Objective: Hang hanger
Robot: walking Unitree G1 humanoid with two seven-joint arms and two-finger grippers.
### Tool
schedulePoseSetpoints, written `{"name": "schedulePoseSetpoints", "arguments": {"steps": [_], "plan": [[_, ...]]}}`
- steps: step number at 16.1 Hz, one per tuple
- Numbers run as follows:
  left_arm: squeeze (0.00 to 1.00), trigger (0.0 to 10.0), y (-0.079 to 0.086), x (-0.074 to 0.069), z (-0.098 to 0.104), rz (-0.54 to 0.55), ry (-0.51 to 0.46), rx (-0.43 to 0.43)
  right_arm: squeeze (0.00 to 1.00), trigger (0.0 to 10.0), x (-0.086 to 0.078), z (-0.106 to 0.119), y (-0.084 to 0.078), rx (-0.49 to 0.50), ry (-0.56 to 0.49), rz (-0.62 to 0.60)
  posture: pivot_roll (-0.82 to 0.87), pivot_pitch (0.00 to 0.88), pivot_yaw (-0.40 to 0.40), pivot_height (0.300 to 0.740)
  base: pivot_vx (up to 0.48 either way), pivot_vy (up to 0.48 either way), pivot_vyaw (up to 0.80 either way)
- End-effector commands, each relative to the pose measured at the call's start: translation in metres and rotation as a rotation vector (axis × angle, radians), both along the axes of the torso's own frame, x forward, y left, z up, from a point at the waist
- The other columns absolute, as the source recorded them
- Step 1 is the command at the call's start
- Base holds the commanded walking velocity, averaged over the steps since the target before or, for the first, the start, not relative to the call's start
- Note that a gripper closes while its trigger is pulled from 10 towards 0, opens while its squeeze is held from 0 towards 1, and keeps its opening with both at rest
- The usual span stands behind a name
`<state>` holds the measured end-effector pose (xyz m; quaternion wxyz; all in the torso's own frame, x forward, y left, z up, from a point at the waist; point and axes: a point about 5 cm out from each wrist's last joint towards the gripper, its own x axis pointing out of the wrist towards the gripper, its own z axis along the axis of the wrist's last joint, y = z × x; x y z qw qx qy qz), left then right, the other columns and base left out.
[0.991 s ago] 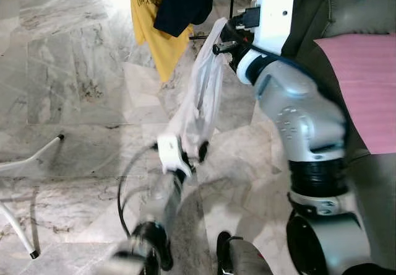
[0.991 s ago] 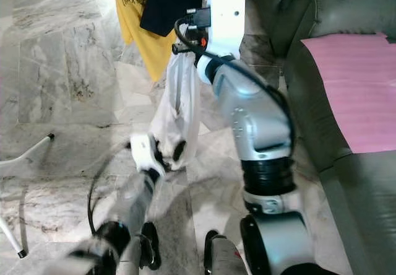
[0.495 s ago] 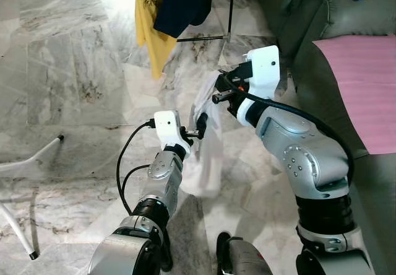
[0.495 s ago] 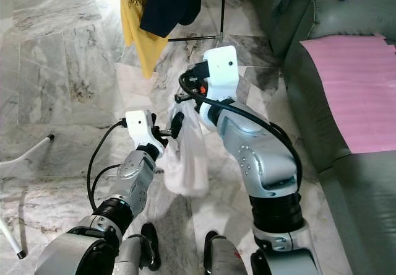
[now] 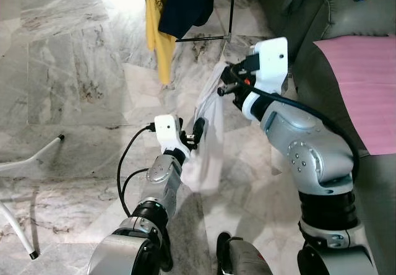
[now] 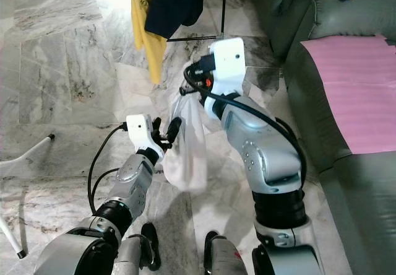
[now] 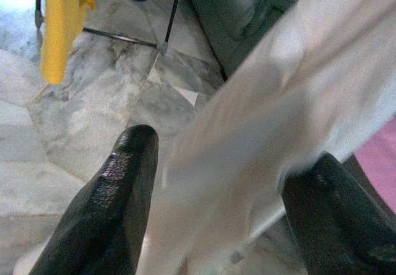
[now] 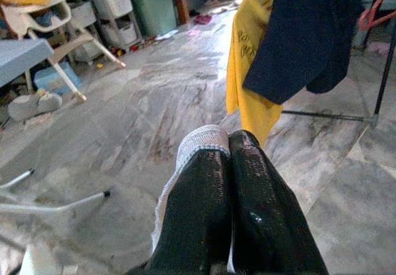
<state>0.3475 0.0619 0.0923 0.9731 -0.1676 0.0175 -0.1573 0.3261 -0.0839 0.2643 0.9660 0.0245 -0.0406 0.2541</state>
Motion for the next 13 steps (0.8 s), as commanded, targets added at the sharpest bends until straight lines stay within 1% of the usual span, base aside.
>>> {"name": "schedulePoseSetpoints", "arguments": {"steps": [1, 4, 6, 8, 9, 11, 12, 13], "plan": [[0.0, 0.0, -0.001, -0.01, -0.018, -0.019, 0.071, 0.007, 0.0, 0.0, -0.001, 0.018, -0.004, 0.026, -0.067, -0.01, -0.24, 0.247, 0.001, 0.74, 0.0, 0.0, 0.0], [0.0, 0.0, -0.004, -0.012, -0.023, -0.033, 0.098, 0.0, 0.0, 0.0, -0.002, 0.025, -0.006, 0.029, -0.085, -0.017, -0.26, 0.247, 0.003, 0.74, 0.0, 0.0, 0.0], [0.0, 0.0, -0.011, -0.014, -0.025, -0.046, 0.111, -0.007, 0.0, 0.0, -0.003, 0.028, -0.008, 0.034, -0.088, -0.024, -0.28, 0.247, 0.003, 0.74, 0.0, 0.0, 0.0], [0.0, 0.0, -0.022, -0.016, -0.022, -0.069, 0.105, -0.025, 0.0, 0.0, -0.005, 0.03, -0.006, 0.034, -0.082, -0.018, -0.29, 0.246, 0.003, 0.74, 0.0, 0.0, 0.0], [0.0, 10.0, -0.03, -0.015, -0.017, -0.086, 0.087, -0.031, 0.0, 0.0, -0.006, 0.027, -0.005, 0.024, -0.073, -0.009, -0.31, 0.244, -0.004, 0.74, 0.0, 0.0, 0.0], [0.0, 10.0, -0.043, -0.013, -0.006, -0.121, 0.054, -0.057, 0.0, 0.0, -0.007, 0.021, -0.001, 0.011, -0.054, 0.012, -0.3, 0.247, -0.005, 0.74, 0.0, 0.0, 0.0], [1.0, 10.0, -0.044, -0.013, -0.004, -0.128, 0.048, -0.057, 0.0, 0.0, -0.007, 0.02, 0.0, 0.011, -0.05, 0.017, -0.3, 0.247, -0.005, 0.74, 0.0, 0.0, 0.0], [1.0, 10.0, -0.045, -0.012, 0.001, -0.143, 0.007, -0.055, 0.0, 0.0, -0.008, 0.018, 0.003, 0.009, -0.053, 0.027, -0.29, 0.251, -0.004, 0.74, 0.0, 0.0, 0.0]]}}
